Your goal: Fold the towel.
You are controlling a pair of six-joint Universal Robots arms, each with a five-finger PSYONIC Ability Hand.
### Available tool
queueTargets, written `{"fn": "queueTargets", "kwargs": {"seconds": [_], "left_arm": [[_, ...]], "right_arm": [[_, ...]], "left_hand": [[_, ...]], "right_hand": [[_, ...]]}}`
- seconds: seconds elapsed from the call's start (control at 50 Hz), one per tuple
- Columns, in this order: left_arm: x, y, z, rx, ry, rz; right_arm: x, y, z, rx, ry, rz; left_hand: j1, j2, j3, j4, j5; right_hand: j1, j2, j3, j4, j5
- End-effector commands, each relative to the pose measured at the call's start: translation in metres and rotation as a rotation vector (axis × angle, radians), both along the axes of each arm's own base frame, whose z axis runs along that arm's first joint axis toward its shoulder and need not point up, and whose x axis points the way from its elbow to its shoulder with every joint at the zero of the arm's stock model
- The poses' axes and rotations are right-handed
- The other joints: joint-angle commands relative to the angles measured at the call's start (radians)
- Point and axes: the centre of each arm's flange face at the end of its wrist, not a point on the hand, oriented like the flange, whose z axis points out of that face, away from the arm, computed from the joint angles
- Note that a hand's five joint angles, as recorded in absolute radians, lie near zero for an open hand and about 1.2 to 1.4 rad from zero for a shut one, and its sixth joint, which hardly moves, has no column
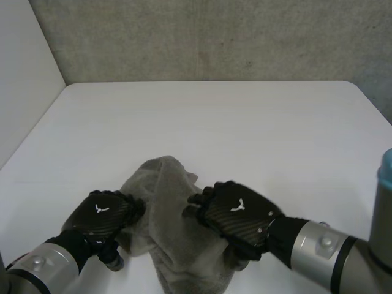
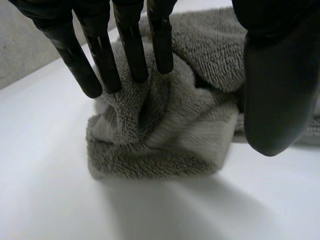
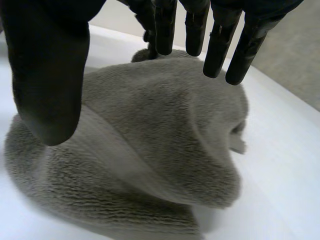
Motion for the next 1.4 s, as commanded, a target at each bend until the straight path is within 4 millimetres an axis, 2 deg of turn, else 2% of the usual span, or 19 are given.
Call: {"fn": "queueTargets", "kwargs": {"seconds": [0.02,0.3,0.4,0.42,0.46,0.5,0.56,0.64,0.68,0.76,0.88,0.96,0.98,1.0,1.04,1.08,1.12,1.22,1.4], "left_arm": [[-0.005,-0.014,-0.012,-0.014,0.007,0.007],[-0.03,-0.047,-0.03,-0.098,0.035,-0.028],[-0.037,-0.057,-0.04,-0.075,0.025,-0.032],[-0.037,-0.057,-0.04,-0.075,0.025,-0.032],[-0.043,-0.061,-0.041,-0.08,0.023,-0.032],[-0.045,-0.064,-0.039,-0.096,0.021,-0.02],[-0.047,-0.072,-0.026,-0.147,0.024,0.016],[-0.053,-0.079,-0.008,-0.214,0.044,0.036],[-0.056,-0.085,0.028,-0.321,0.095,0.062],[-0.054,-0.087,0.06,-0.4,0.146,0.076],[-0.052,-0.085,0.08,-0.431,0.162,0.084],[-0.049,-0.084,0.065,-0.379,0.131,0.086],[-0.049,-0.084,0.065,-0.379,0.13,0.086],[-0.05,-0.081,0.057,-0.356,0.119,0.079],[-0.049,-0.078,0.048,-0.328,0.099,0.072],[-0.05,-0.074,0.04,-0.305,0.087,0.062],[-0.051,-0.066,0.032,-0.276,0.077,0.046],[-0.055,-0.046,0.032,-0.27,0.082,0.0],[-0.05,-0.019,0.034,-0.271,0.076,-0.041]], "right_arm": [[0.013,0.017,-0.019,0.026,0.021,0.077],[0.037,-0.003,-0.058,-0.091,0.023,0.06],[0.038,-0.026,-0.073,-0.117,0.083,-0.07],[0.036,-0.036,-0.072,-0.132,0.091,-0.132],[0.035,-0.042,-0.067,-0.154,0.09,-0.175],[0.032,-0.055,-0.042,-0.221,0.049,-0.257],[0.026,-0.065,-0.021,-0.259,0.004,-0.306],[0.005,-0.098,0.033,-0.312,-0.147,-0.452],[-0.002,-0.11,0.05,-0.313,-0.197,-0.499],[-0.023,-0.139,0.085,-0.311,-0.3,-0.591],[-0.05,-0.161,0.09,-0.246,-0.245,-0.667],[-0.052,-0.172,0.053,-0.12,-0.119,-0.657],[-0.052,-0.174,0.041,-0.102,-0.073,-0.65],[-0.052,-0.174,0.041,-0.102,-0.073,-0.65],[-0.053,-0.177,0.024,-0.104,0.006,-0.645],[-0.055,-0.18,0.019,-0.113,0.031,-0.645],[-0.056,-0.181,0.016,-0.117,0.048,-0.645],[-0.059,-0.177,0.014,-0.116,0.066,-0.648],[-0.066,-0.123,0.037,-0.172,0.049,-0.608]], "left_hand": [[-0.067,-0.063,-0.068,-0.064,-0.248],[-0.073,-0.068,-0.074,-0.07,-0.254],[0.02,0.025,0.019,0.023,-0.161],[0.021,0.025,0.02,0.024,-0.16],[0.677,0.682,0.676,0.681,0.496],[0.85,0.854,0.849,0.853,0.669],[0.851,0.856,0.85,0.855,0.67],[0.851,0.856,0.85,0.855,0.67],[0.851,0.856,0.85,0.855,0.67],[0.851,0.856,0.85,0.855,0.67],[0.851,0.856,0.85,0.855,0.67],[0.851,0.856,0.85,0.855,0.67],[0.851,0.856,0.85,0.855,0.67],[0.851,0.856,0.85,0.855,0.67],[0.851,0.856,0.85,0.855,0.67],[0.77,0.774,0.769,0.773,0.589],[0.428,0.432,0.427,0.431,0.247],[0.171,0.176,0.17,0.174,-0.01],[0.18,0.184,0.179,0.183,-0.002]], "right_hand": [[0.011,0.031,0.019,0.02,0.004],[0.24,0.26,0.248,0.249,0.233],[0.692,0.712,0.7,0.701,0.685],[0.927,0.947,0.935,0.936,0.921],[1.064,1.084,1.072,1.073,1.057],[1.064,1.084,1.072,1.073,1.057],[1.064,1.084,1.072,1.073,1.057],[1.064,1.084,1.072,1.073,1.057],[1.064,1.084,1.072,1.073,1.057],[1.064,1.084,1.072,1.073,1.057],[1.064,1.084,1.072,1.073,1.057],[1.064,1.084,1.072,1.073,1.057],[0.716,0.736,0.724,0.725,0.709],[0.712,0.733,0.72,0.722,0.706],[-0.062,-0.042,-0.054,-0.053,-0.069],[-0.158,-0.138,-0.15,-0.149,-0.165],[-0.158,-0.138,-0.15,-0.149,-0.165],[-0.158,-0.138,-0.15,-0.149,-0.165],[-0.158,-0.138,-0.15,-0.149,-0.165]]}}
